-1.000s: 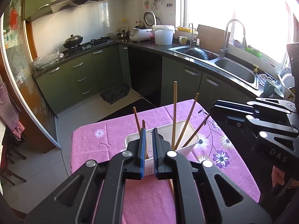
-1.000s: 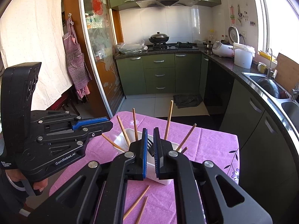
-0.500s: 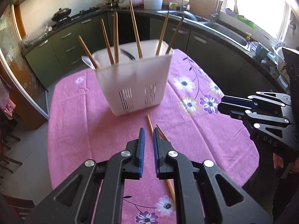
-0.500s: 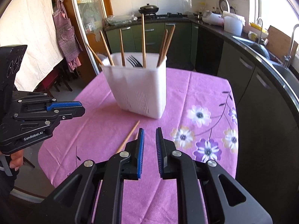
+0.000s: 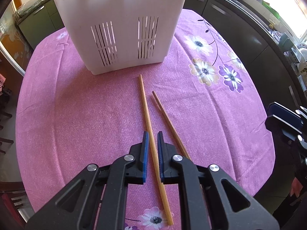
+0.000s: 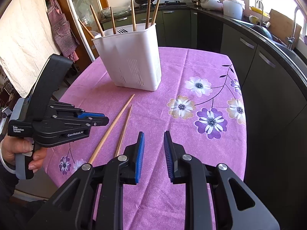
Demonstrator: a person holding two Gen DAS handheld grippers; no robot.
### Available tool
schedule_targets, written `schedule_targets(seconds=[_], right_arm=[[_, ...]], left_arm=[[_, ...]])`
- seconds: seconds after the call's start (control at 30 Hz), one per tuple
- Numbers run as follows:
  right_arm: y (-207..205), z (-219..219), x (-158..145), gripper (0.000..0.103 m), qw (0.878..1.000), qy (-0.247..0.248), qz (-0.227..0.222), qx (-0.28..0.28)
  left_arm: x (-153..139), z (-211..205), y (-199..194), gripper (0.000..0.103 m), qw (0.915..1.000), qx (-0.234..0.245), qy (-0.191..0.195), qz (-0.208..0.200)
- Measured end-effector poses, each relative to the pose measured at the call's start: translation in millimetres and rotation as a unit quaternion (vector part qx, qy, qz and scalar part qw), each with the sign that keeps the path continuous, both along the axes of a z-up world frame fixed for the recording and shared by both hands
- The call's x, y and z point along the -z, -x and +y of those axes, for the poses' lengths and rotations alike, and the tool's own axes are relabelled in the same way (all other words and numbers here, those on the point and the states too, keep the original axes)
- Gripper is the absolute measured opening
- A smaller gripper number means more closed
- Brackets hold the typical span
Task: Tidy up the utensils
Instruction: 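Grasp a wooden chopstick with the left tool and raise it upright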
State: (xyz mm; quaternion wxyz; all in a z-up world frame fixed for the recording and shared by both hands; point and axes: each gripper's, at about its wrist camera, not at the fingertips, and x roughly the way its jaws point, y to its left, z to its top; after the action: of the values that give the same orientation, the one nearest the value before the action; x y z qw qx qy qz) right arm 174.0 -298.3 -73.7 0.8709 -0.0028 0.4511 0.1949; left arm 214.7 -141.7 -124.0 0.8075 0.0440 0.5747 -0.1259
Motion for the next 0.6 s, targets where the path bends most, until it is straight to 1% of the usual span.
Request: schedule_targets(seconds=[0.27,0.47,0.6], right_arm=[[-4,-6,7,0.021,1.0,-0.005,0.008,0.003],[-5,-11,8,0.021,1.0,-0.005,0.011,0.009],[-6,-13,10,0.021,1.0,-0.006,0.012,0.012]], left_arm=[[13,-7,-14,0.009,0.9998,-0.007,-0.018,0.01],[21,-11,-25,0.009,0.9991,-0.012,-0.038,0.015],[25,-13,-30,0.009,0.9988,-0.015,-0.043,0.018]])
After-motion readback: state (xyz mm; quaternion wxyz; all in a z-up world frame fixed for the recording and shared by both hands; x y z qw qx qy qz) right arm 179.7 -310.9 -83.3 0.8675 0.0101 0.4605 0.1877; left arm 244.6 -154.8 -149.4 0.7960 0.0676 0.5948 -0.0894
